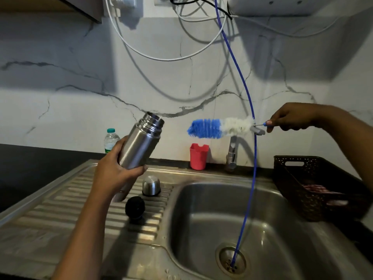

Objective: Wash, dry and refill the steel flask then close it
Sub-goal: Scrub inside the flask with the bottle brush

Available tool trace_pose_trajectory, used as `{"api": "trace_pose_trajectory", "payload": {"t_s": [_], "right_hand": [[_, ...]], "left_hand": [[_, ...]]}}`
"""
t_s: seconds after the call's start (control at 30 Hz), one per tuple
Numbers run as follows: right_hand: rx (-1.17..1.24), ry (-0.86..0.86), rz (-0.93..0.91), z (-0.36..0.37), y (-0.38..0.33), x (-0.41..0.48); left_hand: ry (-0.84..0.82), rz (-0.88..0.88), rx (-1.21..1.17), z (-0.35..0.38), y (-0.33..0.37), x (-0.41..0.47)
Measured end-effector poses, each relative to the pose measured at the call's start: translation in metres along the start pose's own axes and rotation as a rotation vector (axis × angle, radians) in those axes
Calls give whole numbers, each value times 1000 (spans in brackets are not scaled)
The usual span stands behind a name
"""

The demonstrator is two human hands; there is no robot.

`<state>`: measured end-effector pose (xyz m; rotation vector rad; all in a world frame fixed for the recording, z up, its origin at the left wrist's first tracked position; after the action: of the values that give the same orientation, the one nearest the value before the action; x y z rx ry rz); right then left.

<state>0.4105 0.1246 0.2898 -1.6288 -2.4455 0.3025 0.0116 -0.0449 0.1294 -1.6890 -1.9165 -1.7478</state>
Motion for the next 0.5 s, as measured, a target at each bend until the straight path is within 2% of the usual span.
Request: {"api": "trace_pose_trajectory", "payload": {"t_s": [0.13, 0.23, 0.33, 0.5], "right_hand": [[-123, 125, 21, 5, -18, 13], [-327, 171, -31, 13, -42, 25], [-575, 192, -29, 22, -66, 41], [-856, 178, 29, 40, -100, 72]], "left_hand": [[-53, -235, -486, 10, 16, -3], [-98, -410, -766, 28, 20, -7], [-151, -536, -878, 48, 20, -15], [-223, -704, -912, 79, 17, -29]]}}
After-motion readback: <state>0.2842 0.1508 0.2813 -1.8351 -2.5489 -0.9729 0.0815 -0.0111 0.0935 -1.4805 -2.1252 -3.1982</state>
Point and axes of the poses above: each hand's wrist, its own x-axis towards the middle knuckle, its own z-axis out of the palm, y = z × x, the point moved 2 cm from there along x, towards the middle knuckle, and after that the axes turned 1 degree about -x, right-handed, at the moved point
